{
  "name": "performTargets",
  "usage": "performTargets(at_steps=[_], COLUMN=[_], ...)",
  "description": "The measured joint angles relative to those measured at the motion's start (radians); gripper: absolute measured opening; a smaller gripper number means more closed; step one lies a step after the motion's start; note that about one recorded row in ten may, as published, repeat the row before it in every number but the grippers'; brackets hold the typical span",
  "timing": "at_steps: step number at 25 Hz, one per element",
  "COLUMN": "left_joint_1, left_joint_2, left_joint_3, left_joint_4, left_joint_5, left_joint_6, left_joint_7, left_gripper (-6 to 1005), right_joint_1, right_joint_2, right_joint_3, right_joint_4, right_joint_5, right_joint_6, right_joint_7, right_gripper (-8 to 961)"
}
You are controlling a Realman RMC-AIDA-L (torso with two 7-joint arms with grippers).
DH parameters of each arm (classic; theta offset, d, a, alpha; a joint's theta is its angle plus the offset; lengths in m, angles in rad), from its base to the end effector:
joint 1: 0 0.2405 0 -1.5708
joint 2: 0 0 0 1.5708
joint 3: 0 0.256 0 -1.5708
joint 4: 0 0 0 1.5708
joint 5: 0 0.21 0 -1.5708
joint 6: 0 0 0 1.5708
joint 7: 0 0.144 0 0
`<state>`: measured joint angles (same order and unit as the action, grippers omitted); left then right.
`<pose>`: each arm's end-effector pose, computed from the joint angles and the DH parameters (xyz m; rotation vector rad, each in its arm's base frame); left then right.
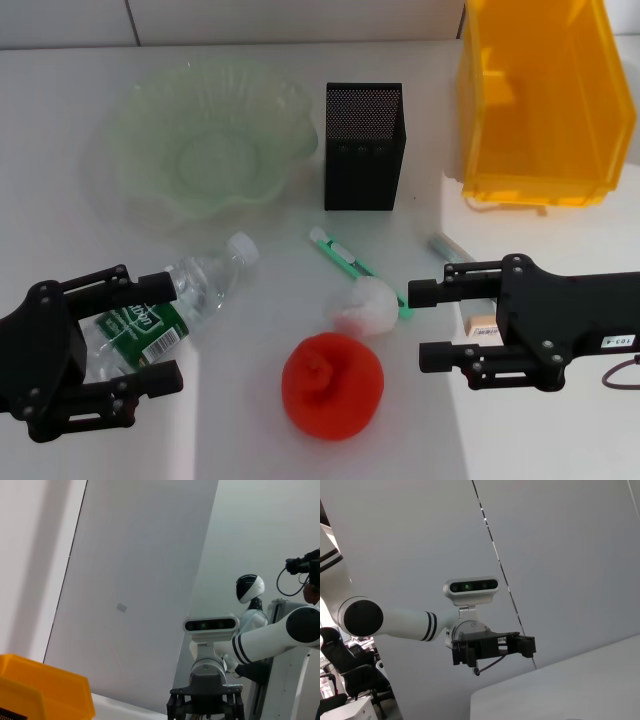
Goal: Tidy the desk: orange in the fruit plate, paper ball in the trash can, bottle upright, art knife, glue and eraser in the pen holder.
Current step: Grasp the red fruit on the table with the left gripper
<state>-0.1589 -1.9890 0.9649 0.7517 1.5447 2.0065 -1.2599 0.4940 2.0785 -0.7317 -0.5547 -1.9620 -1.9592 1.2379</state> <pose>-0.2827 0.2075 0.0495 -2.7816 -0.4343 -1.1994 0.2406 0.2630 -0.0080 2.8179 -0.4130 -1.0434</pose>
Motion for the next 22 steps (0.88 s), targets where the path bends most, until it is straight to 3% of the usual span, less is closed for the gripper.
performTargets(at_steps=[11,21,22], left_joint_1=[-0.002,-0.018,-0.035], left_joint_2=[0.009,0.002,-0.005], left_joint_3=[-0.032,-0.088,-0.096], left_joint_4=[0.031,0.287,0.383], left_joint_5=[-0.007,0.013,0.045], left_joint_6=[0.002,-0.007,-0.016], left_joint_7=[-0.104,-0.443,-0.555], left_gripper=[755,748,747], right_joint_1=[0.0,-0.017,-0.025], right_joint_2=[0.0,-0.001,-0.003], right_joint_3=[0.0,0.007,0.02], right_joint_4=[-0.001,-0.002,-0.004], right_joint_5=[0.0,0.002,0.002], right_joint_6=[0.002,0.002,0.002], right_joint_7=[0.001,0.001,0.001], right_gripper=[613,613,613])
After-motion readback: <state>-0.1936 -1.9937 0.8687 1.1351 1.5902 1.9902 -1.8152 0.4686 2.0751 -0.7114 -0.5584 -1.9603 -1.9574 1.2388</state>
